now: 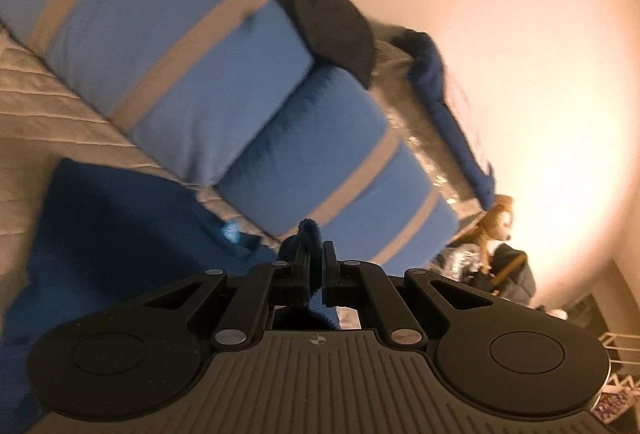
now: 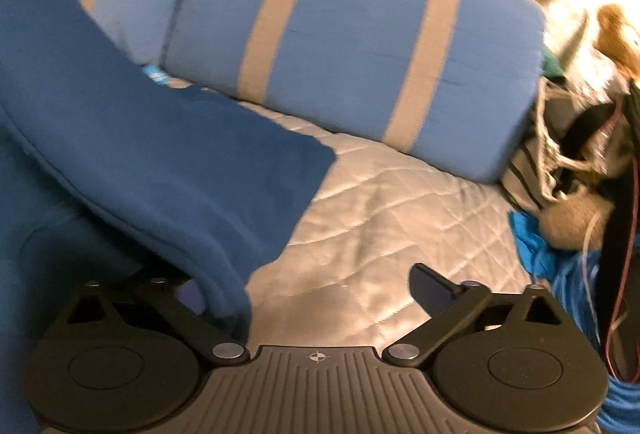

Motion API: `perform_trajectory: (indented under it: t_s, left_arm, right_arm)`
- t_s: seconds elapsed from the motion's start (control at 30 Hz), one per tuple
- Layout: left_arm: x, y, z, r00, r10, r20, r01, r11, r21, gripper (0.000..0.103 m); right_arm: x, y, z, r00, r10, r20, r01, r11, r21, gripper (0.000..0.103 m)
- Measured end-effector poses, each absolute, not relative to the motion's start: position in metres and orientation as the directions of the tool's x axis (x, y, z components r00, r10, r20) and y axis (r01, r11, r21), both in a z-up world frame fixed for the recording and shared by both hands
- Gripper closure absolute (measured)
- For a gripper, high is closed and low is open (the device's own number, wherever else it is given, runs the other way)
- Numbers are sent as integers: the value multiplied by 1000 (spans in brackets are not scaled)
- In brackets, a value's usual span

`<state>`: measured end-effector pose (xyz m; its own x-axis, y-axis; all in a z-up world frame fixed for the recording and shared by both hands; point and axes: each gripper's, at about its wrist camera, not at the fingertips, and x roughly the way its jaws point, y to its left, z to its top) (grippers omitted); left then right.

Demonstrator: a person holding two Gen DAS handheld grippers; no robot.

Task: Fold clothes
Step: 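Lift and fold the held side edge over toward the sweatshirt center, then lay the folded side flat and open the left tool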

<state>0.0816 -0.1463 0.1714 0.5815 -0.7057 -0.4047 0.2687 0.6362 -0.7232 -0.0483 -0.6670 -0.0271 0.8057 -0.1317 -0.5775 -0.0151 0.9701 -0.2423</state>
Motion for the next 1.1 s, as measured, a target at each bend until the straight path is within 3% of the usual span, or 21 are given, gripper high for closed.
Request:
perform_trajectory:
  t_s: [0.03, 0.1, 0.13, 0.2, 0.27, 0.33, 0.73, 0.83, 0.97, 1.03, 1.1]
  left_arm:
    - [83, -142, 167, 579, -698, -420, 260, 647, -716, 98]
    - [87, -133, 159, 575, -682, -451, 243, 669, -702, 98]
    - [88, -129, 155, 572, -674, -469, 236, 682, -693, 98]
    - [91, -123, 144, 562, -650, -511, 224, 715, -663, 98]
    - [94, -117, 132, 556, -621, -552, 214, 749, -627, 98]
    - [97, -110, 121, 547, -596, -588, 204, 776, -597, 98]
    - [107, -97, 61, 467, -451, -761, 215, 892, -397, 98]
    - [107, -106, 48, 469, -371, -801, 244, 927, -286, 97]
    - [106, -121, 29, 478, -259, -839, 295, 947, -124, 94]
    - [103, -123, 24, 489, -249, -836, 304, 947, -105, 92]
    - [99, -123, 25, 498, -255, -829, 312, 944, -103, 90]
  right_arm:
    - [-50, -665, -27, 807, -117, -579, -35, 969, -244, 19]
    - [-52, -660, -27, 803, -83, -590, -79, 966, -245, 42]
    - [-54, -656, -27, 800, -66, -596, -103, 964, -246, 48]
    - [-58, -649, -26, 795, -36, -606, -153, 954, -258, 77]
    - [-60, -640, -27, 787, -20, -616, -198, 938, -284, 87]
    - [-62, -633, -28, 787, -21, -616, -219, 925, -311, 89]
    - [-63, -622, -27, 772, -26, -635, -247, 908, -338, 89]
    - [-66, -617, -30, 769, -40, -638, -262, 891, -371, 86]
    - [-68, -620, -36, 755, -53, -654, -264, 887, -378, 76]
    - [-68, -626, -38, 749, -71, -658, -249, 892, -379, 65]
    - [-72, -633, -39, 749, -90, -656, -229, 894, -384, 44]
